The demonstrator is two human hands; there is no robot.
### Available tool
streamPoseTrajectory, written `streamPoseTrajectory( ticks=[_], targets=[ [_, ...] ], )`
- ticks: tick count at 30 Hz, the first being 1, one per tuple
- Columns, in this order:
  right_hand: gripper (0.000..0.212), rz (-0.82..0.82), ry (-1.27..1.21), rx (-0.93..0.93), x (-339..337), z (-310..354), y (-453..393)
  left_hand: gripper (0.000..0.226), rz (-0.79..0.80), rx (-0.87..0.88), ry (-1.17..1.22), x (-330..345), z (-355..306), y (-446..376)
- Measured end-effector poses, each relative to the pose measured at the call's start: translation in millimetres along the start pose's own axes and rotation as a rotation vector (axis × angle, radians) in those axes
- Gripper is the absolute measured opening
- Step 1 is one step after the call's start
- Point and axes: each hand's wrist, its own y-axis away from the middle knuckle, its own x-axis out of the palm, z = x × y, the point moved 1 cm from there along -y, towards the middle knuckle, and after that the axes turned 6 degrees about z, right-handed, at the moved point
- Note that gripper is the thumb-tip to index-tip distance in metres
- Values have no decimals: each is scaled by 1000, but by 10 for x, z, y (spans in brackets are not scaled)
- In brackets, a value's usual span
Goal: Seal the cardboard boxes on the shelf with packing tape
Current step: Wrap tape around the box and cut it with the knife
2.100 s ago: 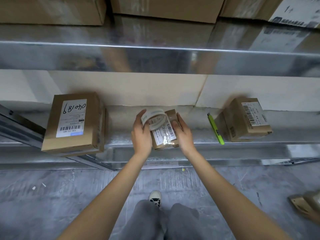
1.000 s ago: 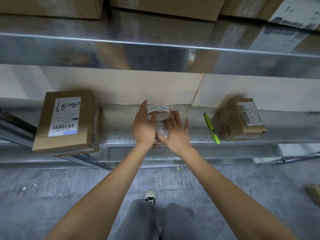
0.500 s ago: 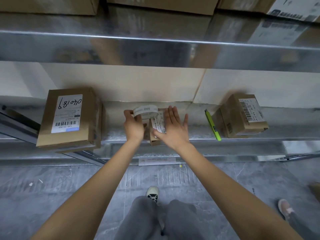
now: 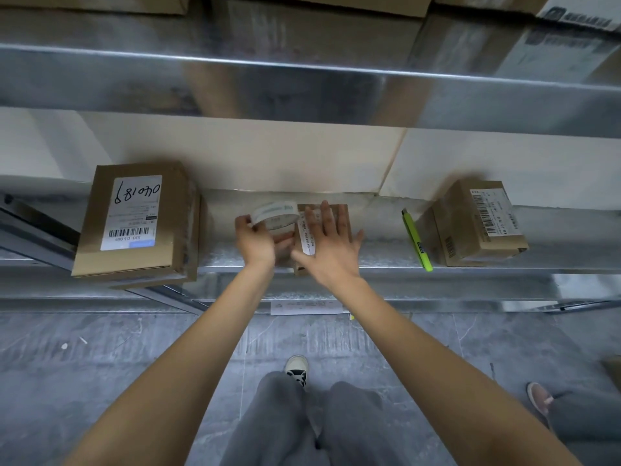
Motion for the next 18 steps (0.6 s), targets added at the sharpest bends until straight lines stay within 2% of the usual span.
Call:
streamPoseTrajectory(
  ticks=[1, 3, 6, 10, 14, 16, 18],
  targets=[
    [87, 12, 1, 5, -8, 5, 3, 13, -24, -60, 98, -43, 33, -5],
    [86, 18, -10, 23, -22, 30, 7, 13, -50, -149, 140, -89, 126, -34],
    [87, 25, -18, 55, -18, 73, 9, 22, -22, -329, 282, -36, 281, -89],
    [85, 2, -19, 73, -7, 69, -4, 33, 93, -385, 371, 52, 370, -118],
    [80, -58, -103, 48, -45, 19, 24, 48, 312, -479, 401, 88, 319, -92],
    [80, -90, -170, 38, -65, 22, 72, 39, 355, -447, 378, 120, 251, -67],
    [81, -96, -275, 35, -91, 20, 112, 18, 252, -313, 290, 147, 177, -58]
  ],
)
